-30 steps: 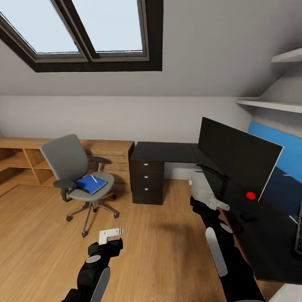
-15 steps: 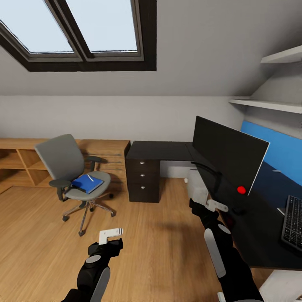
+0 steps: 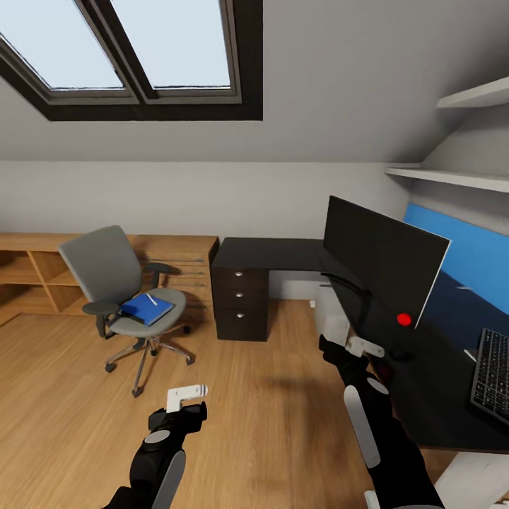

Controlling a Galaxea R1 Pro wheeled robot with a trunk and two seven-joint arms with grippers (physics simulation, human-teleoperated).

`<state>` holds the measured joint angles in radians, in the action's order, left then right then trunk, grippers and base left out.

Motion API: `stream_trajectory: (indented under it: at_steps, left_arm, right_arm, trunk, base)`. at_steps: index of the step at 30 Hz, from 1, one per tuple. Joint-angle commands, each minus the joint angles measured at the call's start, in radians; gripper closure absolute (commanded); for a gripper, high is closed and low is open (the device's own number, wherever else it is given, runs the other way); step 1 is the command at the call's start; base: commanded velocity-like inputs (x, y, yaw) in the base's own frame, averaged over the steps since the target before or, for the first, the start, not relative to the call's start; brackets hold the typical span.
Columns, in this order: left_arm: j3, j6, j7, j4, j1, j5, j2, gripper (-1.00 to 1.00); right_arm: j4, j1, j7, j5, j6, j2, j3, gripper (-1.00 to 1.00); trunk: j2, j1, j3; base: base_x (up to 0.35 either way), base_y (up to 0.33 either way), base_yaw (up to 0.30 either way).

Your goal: In the bedroom, organize the workspace by keeping the computer under the desk, ensuring the monitor is on the desk, placing the keyboard on the desk next to the monitor, placing the mouse on the desk next to the keyboard, moving the folder from the swivel chair onto the desk next to the mouse, stacking the notebook on top of the folder with the pen on top of the notebook, and positioning the swivel chair next to the desk.

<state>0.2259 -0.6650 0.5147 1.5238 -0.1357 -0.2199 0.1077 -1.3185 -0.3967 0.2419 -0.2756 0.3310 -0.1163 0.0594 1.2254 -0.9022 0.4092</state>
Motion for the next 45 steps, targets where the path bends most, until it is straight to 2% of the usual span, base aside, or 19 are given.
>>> stream_trajectory:
  at_steps: [1,20,24,32,37,45]
  left_arm:
    - [0.001,-0.002,0.010,0.001,-0.001,-0.011,0.000,-1.00]
    - [0.000,-0.002,0.010,-0.001,-0.001,-0.013,0.000,-1.00]
    - [0.000,-0.002,0.010,-0.001,-0.001,-0.012,0.000,-1.00]
    - [-0.002,-0.002,0.010,0.000,-0.001,-0.012,0.000,-1.00]
    - [-0.002,-0.002,0.009,0.001,-0.001,-0.012,0.000,-1.00]
    - [-0.003,-0.002,0.006,0.022,-0.001,-0.015,0.000,-1.00]
  right_arm:
    - [-0.001,-0.001,0.005,-0.010,0.003,0.000,0.000,-1.00]
    - [0.003,-0.001,0.005,-0.010,0.002,-0.001,-0.001,-1.00]
    - [0.003,-0.001,0.004,-0.010,0.003,-0.002,-0.001,-1.00]
    - [0.002,-0.001,0.004,-0.009,0.000,0.000,-0.046,-1.00]
    - [0.006,-0.001,0.005,-0.008,-0.001,0.001,-0.060,-1.00]
    - [0.058,-0.002,0.008,-0.006,-0.001,0.002,-0.062,-1.00]
  trunk:
    - [0.001,0.000,0.001]
    - [0.001,0.000,0.001]
    - [0.001,0.000,0.001]
    - [0.001,0.000,0.001]
    - [0.001,0.000,0.001]
    - [0.001,0.000,0.001]
  base:
    - [0.000,-0.283,0.000]
    - [0.000,-0.309,0.000]
    - [0.000,-0.070,0.000]
    - [0.000,-0.011,0.000]
    - [0.000,-0.002,0.000]
    - [0.000,0.000,0.000]
